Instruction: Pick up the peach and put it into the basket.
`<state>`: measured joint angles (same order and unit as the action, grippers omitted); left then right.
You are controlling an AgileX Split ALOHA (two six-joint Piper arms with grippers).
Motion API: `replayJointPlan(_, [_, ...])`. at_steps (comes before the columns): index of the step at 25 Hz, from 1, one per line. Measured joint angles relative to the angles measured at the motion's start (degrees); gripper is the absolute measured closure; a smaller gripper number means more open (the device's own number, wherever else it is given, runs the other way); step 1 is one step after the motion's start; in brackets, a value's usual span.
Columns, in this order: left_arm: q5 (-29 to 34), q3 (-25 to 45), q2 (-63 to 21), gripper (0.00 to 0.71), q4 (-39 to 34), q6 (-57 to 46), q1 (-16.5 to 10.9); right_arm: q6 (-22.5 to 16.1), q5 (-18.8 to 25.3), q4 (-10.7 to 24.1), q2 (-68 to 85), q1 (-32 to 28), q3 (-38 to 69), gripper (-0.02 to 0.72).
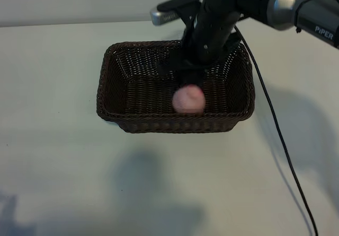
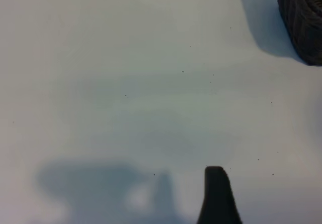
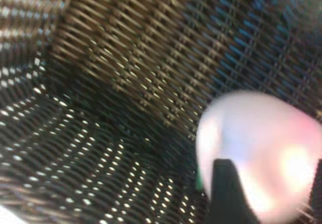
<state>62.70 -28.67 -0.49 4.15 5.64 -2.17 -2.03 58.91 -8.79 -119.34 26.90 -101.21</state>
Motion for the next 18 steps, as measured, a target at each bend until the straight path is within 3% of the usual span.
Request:
replayJointPlan(4, [0.0,0.0,0.0,0.216,0.0,0.0,0.0,-0.3,5.6,0.0,0.0,0.0,-5.8,0.167])
replayJointPlan(9, [0.0,0.0,0.0,0.216,0.0,0.0,0.0,-2.4,10.0,2.3,0.0,-0.1,-11.3,0.153])
replayJointPlan(12, [0.0,0.0,0.0,0.216,0.0,0.0,0.0,-3.1,10.8,4.6,0.0,-1.4,-13.1,0.150])
replayJointPlan(18, [0.0,0.0,0.0,0.216,0.0,0.0,0.0,-2.5,11.0,5.7,0.0,-10.0,-13.6,0.150])
